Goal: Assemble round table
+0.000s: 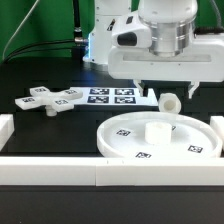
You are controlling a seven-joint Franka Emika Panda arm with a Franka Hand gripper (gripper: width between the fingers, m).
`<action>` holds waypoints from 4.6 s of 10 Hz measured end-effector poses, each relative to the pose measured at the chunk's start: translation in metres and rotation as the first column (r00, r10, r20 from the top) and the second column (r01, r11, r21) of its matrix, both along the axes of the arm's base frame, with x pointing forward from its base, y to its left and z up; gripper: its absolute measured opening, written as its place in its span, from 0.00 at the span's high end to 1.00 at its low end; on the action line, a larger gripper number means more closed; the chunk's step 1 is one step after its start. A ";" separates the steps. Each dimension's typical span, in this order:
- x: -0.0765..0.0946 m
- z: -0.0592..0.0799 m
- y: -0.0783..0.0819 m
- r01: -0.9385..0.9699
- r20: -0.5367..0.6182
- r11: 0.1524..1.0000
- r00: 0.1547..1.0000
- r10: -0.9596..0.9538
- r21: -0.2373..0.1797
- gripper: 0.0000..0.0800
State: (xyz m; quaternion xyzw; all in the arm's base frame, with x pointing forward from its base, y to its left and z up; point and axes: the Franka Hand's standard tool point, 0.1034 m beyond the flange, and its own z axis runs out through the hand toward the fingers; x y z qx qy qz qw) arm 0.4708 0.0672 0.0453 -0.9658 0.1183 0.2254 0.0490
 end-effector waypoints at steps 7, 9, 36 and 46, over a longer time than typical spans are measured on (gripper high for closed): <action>-0.016 -0.013 0.009 -0.036 -0.369 0.997 0.928 0.061 0.074 0.19; -0.022 -0.018 0.011 -0.042 -0.452 0.995 0.888 0.079 0.091 0.19; 0.054 0.056 -0.005 -0.101 0.012 0.992 0.995 0.100 0.076 0.49; 0.095 0.074 -0.003 -0.095 0.673 0.991 0.728 0.131 -0.090 0.49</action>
Offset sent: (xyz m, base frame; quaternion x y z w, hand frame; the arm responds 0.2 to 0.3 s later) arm 0.0007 0.0083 -0.0052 0.0061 -0.1922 -0.0059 0.9813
